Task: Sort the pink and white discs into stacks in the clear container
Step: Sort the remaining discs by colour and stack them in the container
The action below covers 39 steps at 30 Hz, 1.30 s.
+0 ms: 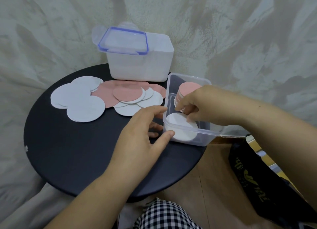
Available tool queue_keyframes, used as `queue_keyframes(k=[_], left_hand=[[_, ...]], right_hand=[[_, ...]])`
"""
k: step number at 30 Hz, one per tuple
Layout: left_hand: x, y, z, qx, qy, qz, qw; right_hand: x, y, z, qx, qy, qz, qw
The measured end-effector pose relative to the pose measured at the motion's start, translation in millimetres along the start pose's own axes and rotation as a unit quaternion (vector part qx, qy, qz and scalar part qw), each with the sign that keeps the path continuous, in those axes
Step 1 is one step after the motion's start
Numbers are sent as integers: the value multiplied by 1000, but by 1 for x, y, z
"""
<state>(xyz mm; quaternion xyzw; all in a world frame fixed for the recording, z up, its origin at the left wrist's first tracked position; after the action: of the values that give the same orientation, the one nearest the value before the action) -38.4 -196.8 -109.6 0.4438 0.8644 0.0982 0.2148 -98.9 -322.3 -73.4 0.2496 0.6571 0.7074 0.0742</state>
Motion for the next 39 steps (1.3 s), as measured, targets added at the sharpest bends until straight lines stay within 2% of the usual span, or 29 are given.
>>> queue_keyframes(k=[6,13,20,23,26,33,39], left_hand=[[0,0,-1,-3,-9,1,1000],[1,0,-2,-12,-27,-1,1000],[1,0,-2,-14,-31,-3,999],[1,0,-2,-15,-36,-8,999],[1,1,0,-14,-37,-14,999],[-10,-3,-10,-86,-90,10,992],[-13,-3,-6,-95,-89,14,991]], right_hand=[[-1,-2,-6,-56,7,29,998],[-4,-6,-9,-48,3,42,998],[-1,-5,-8,-38,4,23,999],[5,5,-7,-24,18,-13,999],[13,23,-14,-65,25,-73,995],[11,35,-56,-138,-44,-219,965],[-1,20,-42,-45,22,-190,980]])
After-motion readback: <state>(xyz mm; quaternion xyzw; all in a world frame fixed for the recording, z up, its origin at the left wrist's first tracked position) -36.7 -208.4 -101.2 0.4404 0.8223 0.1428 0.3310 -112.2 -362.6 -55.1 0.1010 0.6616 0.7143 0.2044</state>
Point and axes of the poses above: each hand's wrist, its own x-axis away from the middle knuckle, its own y-axis out of the back of the hand, z = x × y, the point moved 7 cm from there along -x, towards the middle knuckle, and after that the axes turned 3 degrees about x, right-handed, at the moved point
